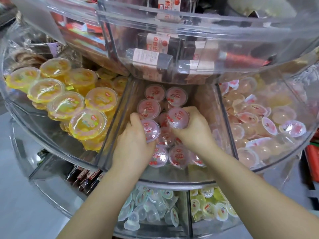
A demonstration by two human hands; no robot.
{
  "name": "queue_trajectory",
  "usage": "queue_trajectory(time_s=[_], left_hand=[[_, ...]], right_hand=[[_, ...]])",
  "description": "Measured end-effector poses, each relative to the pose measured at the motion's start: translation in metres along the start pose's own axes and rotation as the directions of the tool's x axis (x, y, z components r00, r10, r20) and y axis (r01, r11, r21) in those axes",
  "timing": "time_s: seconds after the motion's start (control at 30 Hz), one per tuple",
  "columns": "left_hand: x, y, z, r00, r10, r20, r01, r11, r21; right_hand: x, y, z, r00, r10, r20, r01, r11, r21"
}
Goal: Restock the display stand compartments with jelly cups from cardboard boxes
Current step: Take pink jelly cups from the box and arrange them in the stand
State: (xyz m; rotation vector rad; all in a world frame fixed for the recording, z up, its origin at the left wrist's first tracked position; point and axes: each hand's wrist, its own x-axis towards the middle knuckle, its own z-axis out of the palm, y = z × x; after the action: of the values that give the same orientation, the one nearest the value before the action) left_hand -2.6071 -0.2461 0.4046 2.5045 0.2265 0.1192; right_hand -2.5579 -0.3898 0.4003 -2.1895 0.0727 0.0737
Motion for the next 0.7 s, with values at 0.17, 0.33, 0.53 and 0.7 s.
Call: queue_trajectory(time_s=[0.17,0.33,0.53,0.7], left_hand=[[0.002,0.004,-0.001,0.999,0.008,-0.038,-0.008,1.0,-0.01],[0.002,0.002,0.001,0.998,-0.049,-0.029,0.048,0.999,-0.017],[-0.005,-0.002,0.001,0.997,-0.042,-0.065,0.038,0.997,-0.074],[-0.004,0.0,-0.001,0.994,-0.031,-0.101,0.022,0.996,-0.083]], right_hand=[[0.005,0.001,0.0,1.0,0.008,0.007,-0.009,0.997,0.073],[0.006,0.005,0.005,0.996,0.078,0.034,-0.081,0.992,0.101],[0.012,0.002,0.009,0.997,0.055,0.058,-0.062,0.991,0.115],[0.009,0.006,0.012,0.999,0.015,0.04,-0.02,0.989,0.148]])
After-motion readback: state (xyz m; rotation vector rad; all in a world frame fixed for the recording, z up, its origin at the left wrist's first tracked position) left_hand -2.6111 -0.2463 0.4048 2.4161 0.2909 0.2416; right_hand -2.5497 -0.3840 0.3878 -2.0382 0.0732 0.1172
